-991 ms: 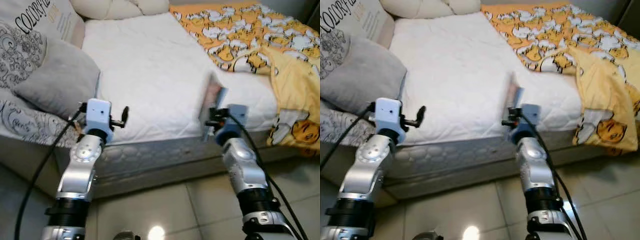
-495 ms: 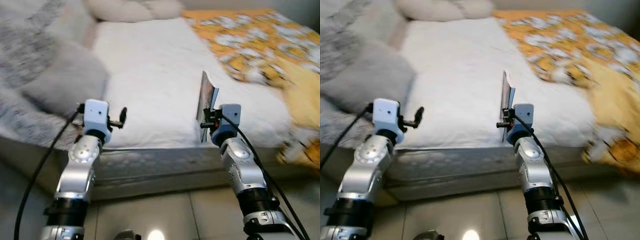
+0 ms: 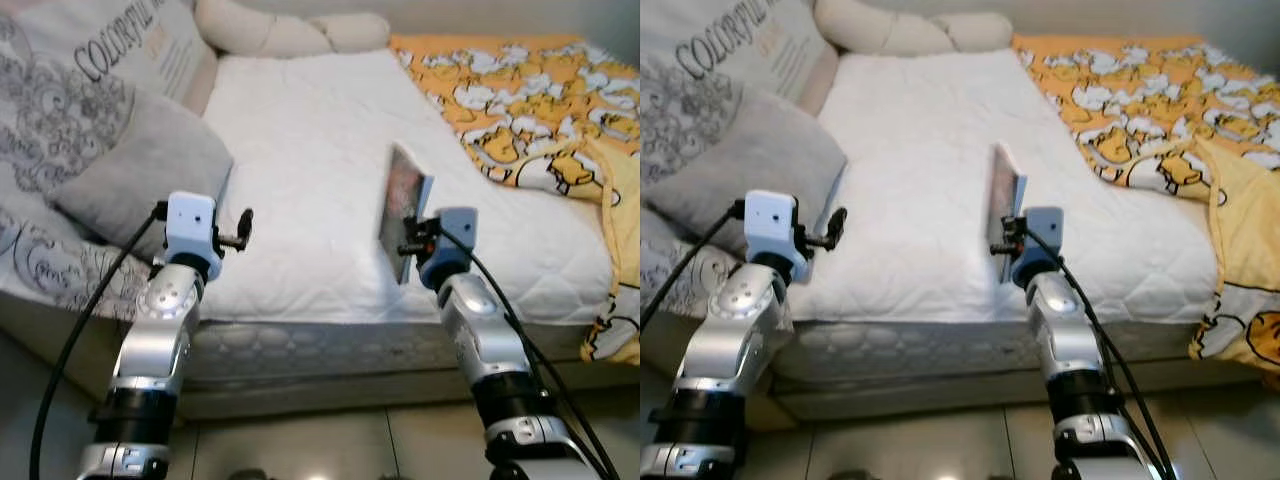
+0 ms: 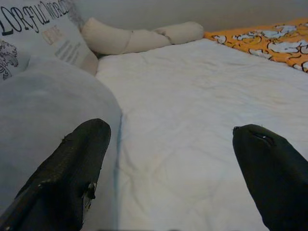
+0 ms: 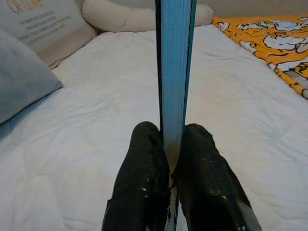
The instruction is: Clean up the room
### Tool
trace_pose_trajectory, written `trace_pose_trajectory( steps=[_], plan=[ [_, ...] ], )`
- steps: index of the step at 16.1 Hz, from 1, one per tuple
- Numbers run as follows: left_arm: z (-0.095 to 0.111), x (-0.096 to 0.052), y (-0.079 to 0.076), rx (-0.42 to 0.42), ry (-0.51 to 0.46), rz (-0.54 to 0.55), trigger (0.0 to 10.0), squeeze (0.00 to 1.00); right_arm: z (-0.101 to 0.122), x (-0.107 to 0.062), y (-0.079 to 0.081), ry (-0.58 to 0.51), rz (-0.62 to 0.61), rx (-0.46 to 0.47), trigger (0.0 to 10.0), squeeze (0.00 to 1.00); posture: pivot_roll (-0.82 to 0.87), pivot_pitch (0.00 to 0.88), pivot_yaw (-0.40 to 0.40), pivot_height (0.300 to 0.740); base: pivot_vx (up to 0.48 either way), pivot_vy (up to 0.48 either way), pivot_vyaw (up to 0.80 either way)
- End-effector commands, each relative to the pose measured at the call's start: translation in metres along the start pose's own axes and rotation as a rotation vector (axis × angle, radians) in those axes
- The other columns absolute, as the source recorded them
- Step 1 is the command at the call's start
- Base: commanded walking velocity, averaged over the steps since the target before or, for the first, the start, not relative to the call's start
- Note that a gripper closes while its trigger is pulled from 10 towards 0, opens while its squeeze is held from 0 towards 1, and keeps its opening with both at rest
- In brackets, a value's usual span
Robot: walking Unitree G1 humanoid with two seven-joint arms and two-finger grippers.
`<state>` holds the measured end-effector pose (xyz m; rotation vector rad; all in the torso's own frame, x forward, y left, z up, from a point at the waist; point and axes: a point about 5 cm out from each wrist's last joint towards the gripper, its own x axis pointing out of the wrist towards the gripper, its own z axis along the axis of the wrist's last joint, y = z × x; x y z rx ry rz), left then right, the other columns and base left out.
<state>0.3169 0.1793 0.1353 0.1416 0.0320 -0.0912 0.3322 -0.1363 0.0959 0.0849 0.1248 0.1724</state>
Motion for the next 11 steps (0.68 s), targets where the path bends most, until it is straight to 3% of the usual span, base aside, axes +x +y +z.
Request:
trace_pose_trajectory(
  steps=[1,11],
  plan=[
    [-0.0043,-0.0006,0.0066,0.000,0.021,0.017,10.0,0.00,0.0123,0.0058,0.0152,-0.048,0.052,-0.001,10.0,0.00,0.00,0.000,-0.001,0.740,0.349,0.000,0.00],
    [-0.0057,-0.0007,0.0049,-0.012,0.024,0.005,10.0,0.00,0.0131,0.0067,0.0152,-0.053,0.053,-0.006,10.0,0.00,0.00,0.000,0.000,0.740,0.349,0.000,0.00]
  ],
)
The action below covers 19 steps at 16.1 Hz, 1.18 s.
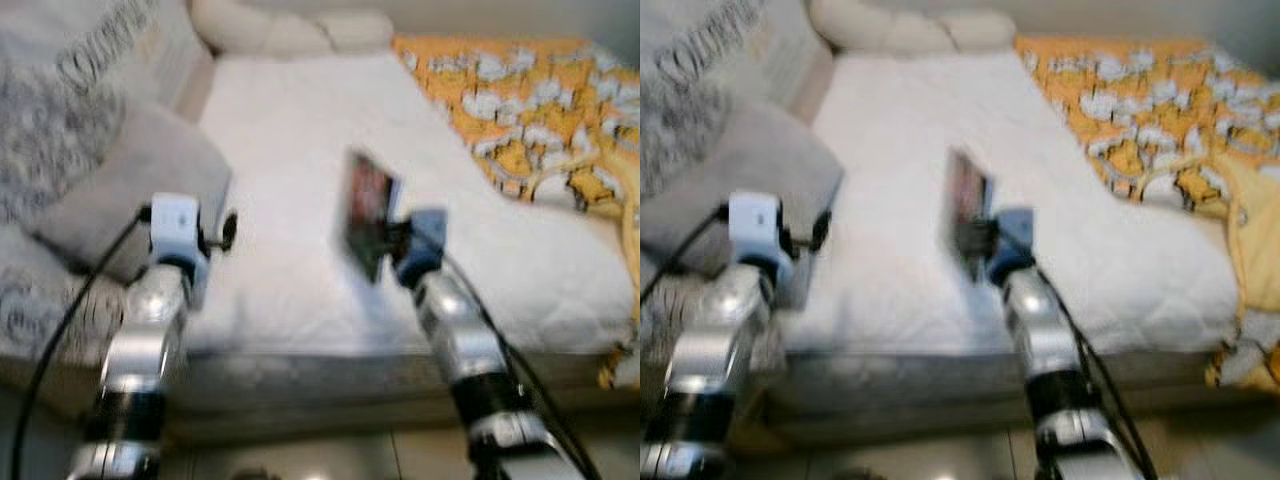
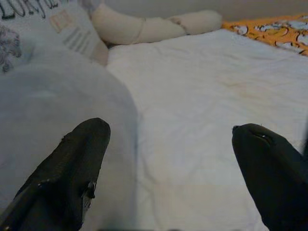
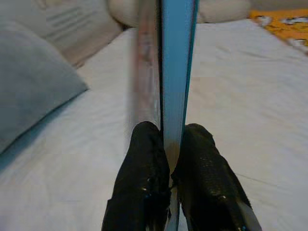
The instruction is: Clean up the room
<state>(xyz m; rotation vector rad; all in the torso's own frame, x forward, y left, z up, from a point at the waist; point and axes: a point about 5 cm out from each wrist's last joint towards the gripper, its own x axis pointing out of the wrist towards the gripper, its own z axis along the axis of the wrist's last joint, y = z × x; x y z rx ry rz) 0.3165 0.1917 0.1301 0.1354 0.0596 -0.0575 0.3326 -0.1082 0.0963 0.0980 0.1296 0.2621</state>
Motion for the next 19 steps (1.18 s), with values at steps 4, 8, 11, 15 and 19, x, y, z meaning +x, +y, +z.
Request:
trace_pose_trajectory(
  steps=[4,8,11,15,19],
  plan=[
    [-0.0031,-0.0013,-0.0044,-0.029,0.006,-0.013,10.0,0.00,0.0147,0.0002,-0.0083,-0.057,0.005,-0.053,10.0,0.00,0.00,0.000,0.000,0.740,0.347,0.000,0.00],
    [-0.0058,-0.0020,-0.0036,-0.032,0.012,-0.011,10.0,0.00,0.0137,0.0000,-0.0080,-0.059,0.000,-0.042,10.0,0.00,0.00,0.000,-0.002,0.740,0.350,0.000,0.53],
    [-0.0056,-0.0019,-0.0039,-0.027,0.011,-0.014,10.0,0.00,0.0125,-0.0005,-0.0104,-0.056,-0.009,-0.033,10.0,0.00,0.00,0.000,-0.002,0.740,0.349,0.000,0.00],
    [-0.0062,-0.0016,-0.0046,-0.023,0.012,-0.021,10.0,0.00,0.0121,-0.0006,-0.0100,-0.056,-0.008,-0.033,10.0,0.00,0.00,0.000,-0.002,0.740,0.347,0.000,0.00],
    [-0.0072,-0.0021,-0.0067,-0.023,0.014,-0.031,10.0,0.00,0.0112,-0.0009,-0.0099,-0.055,-0.007,-0.032,10.0,0.00,0.00,0.000,-0.001,0.740,0.349,0.000,0.00]
  ],
)
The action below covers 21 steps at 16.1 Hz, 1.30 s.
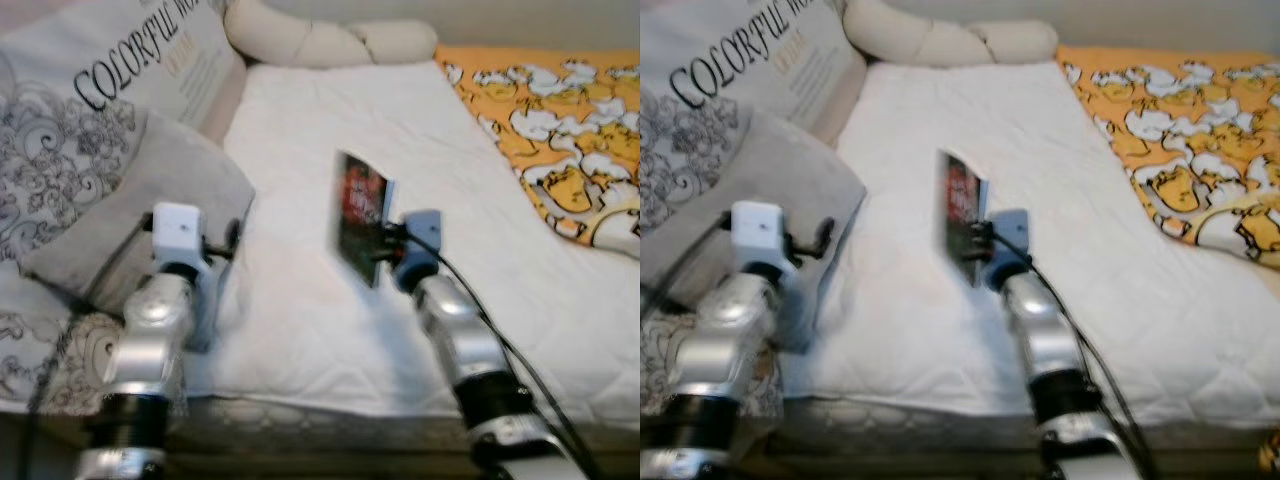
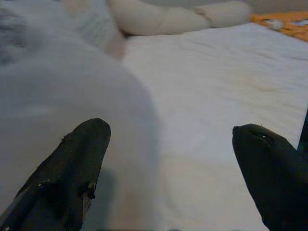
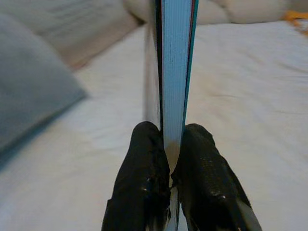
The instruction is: Clean up the room
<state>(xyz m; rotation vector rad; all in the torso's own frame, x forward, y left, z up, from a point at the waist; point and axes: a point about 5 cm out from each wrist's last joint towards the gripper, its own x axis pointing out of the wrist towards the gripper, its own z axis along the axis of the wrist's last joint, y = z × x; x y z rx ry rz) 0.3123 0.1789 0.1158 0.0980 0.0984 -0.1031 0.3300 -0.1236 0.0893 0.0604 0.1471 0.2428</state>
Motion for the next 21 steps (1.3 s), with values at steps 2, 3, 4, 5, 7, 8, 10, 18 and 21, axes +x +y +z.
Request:
trace_pose_trajectory(
  steps=[2,3,4,5,7,8,10,18,21],
  plan=[
    [0.005,-0.001,0.007,0.015,-0.020,0.015,10.0,0.00,0.017,0.004,0.005,-0.076,0.016,0.002,10.0,0.00,0.00,0.000,-0.002,0.740,0.352,0.000,0.00],
    [0.005,-0.001,0.007,0.015,-0.020,0.014,10.0,0.00,0.016,0.004,0.005,-0.075,0.016,0.001,10.0,0.00,0.00,0.000,-0.002,0.740,0.349,0.000,0.00],
    [0.005,-0.001,0.007,0.015,-0.020,0.013,10.0,0.00,0.016,0.004,0.005,-0.076,0.017,0.000,10.0,0.00,0.00,0.000,-0.002,0.740,0.349,0.000,0.00],
    [0.004,-0.001,0.007,0.016,-0.019,0.011,10.0,0.00,0.016,0.003,0.005,-0.076,0.017,-0.001,10.0,0.00,0.00,0.000,-0.001,0.740,0.349,0.000,0.00],
    [0.003,-0.002,0.006,0.019,-0.018,0.006,10.0,0.00,0.017,0.003,0.004,-0.081,0.014,0.000,10.0,0.00,0.00,0.000,-0.003,0.740,0.322,0.000,0.00],
    [0.002,-0.003,0.005,0.032,-0.012,-0.004,10.0,0.00,0.019,0.003,0.003,-0.088,0.009,0.002,10.0,0.00,0.00,0.000,-0.006,0.740,0.000,0.000,0.00],
    [-0.001,-0.006,0.000,0.062,0.005,-0.072,10.0,0.00,0.021,0.003,0.000,-0.095,0.000,0.057,10.0,0.00,0.00,0.000,-0.009,0.740,0.000,0.000,0.00],
    [-0.003,-0.026,-0.010,0.152,0.084,-0.342,10.0,0.00,0.044,0.034,-0.012,0.047,0.222,0.357,10.0,0.00,0.03,0.000,-0.035,0.740,0.000,0.000,0.00],
    [-0.003,-0.035,-0.013,0.170,0.101,-0.434,10.0,0.00,0.043,0.038,-0.016,0.150,0.295,0.516,10.0,0.00,0.05,0.000,-0.048,0.740,0.000,0.000,0.00]
  ],
)
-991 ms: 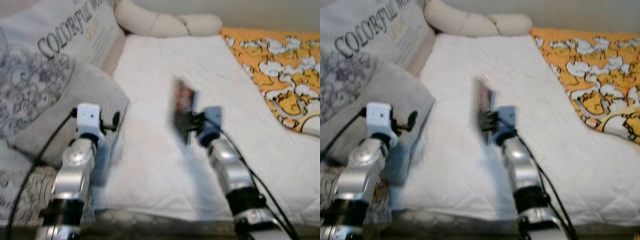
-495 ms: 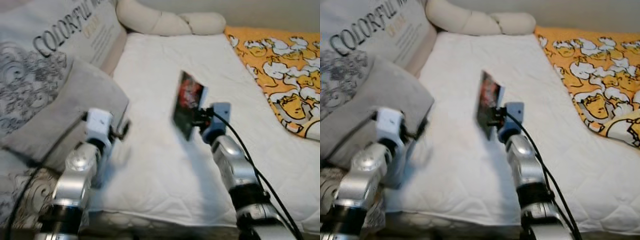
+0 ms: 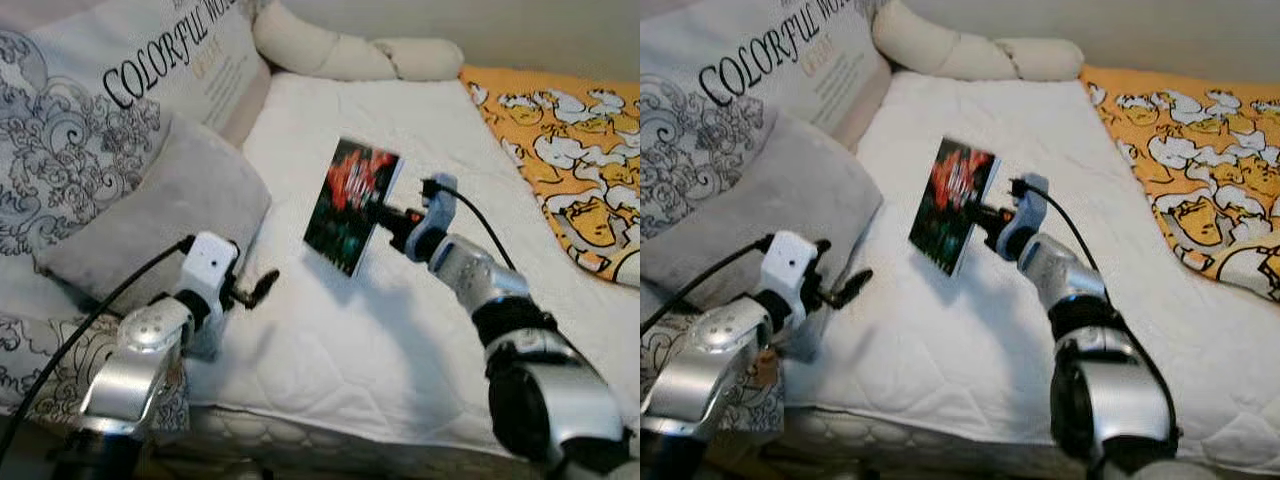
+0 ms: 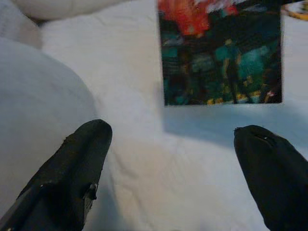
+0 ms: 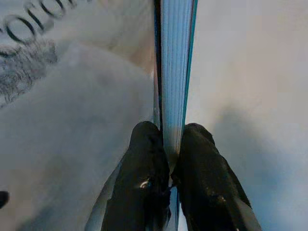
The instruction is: Clean up the room
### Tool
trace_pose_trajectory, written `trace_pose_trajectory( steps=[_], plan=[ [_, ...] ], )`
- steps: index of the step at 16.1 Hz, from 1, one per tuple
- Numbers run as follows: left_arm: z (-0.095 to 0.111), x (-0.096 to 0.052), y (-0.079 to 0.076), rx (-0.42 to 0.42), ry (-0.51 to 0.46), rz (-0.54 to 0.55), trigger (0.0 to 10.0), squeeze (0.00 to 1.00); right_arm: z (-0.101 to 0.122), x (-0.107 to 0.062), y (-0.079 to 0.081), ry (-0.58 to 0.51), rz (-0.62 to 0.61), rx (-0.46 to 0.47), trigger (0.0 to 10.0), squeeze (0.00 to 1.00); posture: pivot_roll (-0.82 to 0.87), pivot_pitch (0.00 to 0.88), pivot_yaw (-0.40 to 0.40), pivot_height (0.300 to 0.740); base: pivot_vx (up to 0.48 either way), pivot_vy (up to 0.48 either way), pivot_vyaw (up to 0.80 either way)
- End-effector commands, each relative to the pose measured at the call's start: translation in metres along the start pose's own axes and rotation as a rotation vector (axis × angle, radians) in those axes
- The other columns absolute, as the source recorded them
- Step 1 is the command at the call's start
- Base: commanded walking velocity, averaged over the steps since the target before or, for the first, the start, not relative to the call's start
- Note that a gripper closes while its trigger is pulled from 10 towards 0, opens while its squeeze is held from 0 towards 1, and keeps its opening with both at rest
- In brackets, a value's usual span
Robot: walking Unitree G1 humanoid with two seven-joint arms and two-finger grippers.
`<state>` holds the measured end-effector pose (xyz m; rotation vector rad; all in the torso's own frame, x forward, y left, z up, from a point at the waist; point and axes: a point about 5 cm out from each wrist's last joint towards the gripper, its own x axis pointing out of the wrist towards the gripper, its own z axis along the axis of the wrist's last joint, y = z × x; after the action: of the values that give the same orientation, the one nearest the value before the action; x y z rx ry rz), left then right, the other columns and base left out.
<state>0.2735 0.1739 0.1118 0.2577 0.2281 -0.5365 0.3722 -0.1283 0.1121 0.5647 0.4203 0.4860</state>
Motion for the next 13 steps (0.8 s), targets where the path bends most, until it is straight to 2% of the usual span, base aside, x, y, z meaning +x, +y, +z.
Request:
trace_pose_trajectory(
  steps=[1,2,4,5,7,8,9,11,13],
  plan=[
    [0.004,-0.004,-0.010,0.018,0.000,-0.092,10.0,0.00,0.006,-0.001,0.000,0.035,0.020,0.067,10.0,0.00,0.06,0.000,-0.054,0.740,0.000,0.000,0.00],
    [0.004,-0.009,-0.015,0.013,0.017,-0.139,10.0,0.00,0.001,0.000,0.000,0.081,0.038,0.126,10.0,0.00,0.07,0.000,-0.056,0.740,0.000,0.000,0.00],
    [0.005,-0.013,-0.017,0.003,0.023,-0.145,10.0,0.00,-0.003,-0.001,-0.001,0.093,0.049,0.177,10.0,0.00,0.08,0.000,-0.056,0.740,0.000,0.000,0.00],
    [0.006,-0.019,-0.022,-0.001,0.037,-0.166,10.0,0.00,-0.007,-0.002,-0.004,0.102,0.014,0.218,10.0,0.00,0.10,0.000,-0.058,0.740,0.000,0.000,0.00],
    [0.004,-0.036,-0.030,-0.017,0.076,-0.197,10.0,0.00,-0.014,-0.002,-0.002,0.137,0.048,0.266,10.0,0.00,0.13,0.002,-0.054,0.740,0.000,0.000,0.00],
    [0.004,-0.040,-0.031,-0.020,0.088,-0.205,10.0,0.00,-0.016,-0.002,-0.002,0.149,0.050,0.269,10.0,0.00,0.13,0.024,-0.056,0.740,0.000,0.000,0.00],
    [-0.002,-0.051,-0.034,-0.027,0.132,-0.228,10.0,0.00,-0.025,-0.004,-0.006,0.204,0.030,0.241,10.0,0.00,0.15,0.077,-0.064,0.740,0.000,0.000,0.00],
    [-0.004,-0.058,-0.036,-0.030,0.152,-0.234,10.0,0.00,-0.030,-0.006,-0.009,0.229,0.015,0.228,10.0,0.00,0.16,0.094,-0.069,0.740,0.000,0.000,0.00],
    [-0.003,-0.068,-0.034,-0.032,0.181,-0.227,10.0,0.00,-0.043,-0.007,-0.013,0.274,-0.053,0.204,10.0,0.00,0.19,0.143,-0.077,0.740,0.000,0.000,0.00]
  ],
)
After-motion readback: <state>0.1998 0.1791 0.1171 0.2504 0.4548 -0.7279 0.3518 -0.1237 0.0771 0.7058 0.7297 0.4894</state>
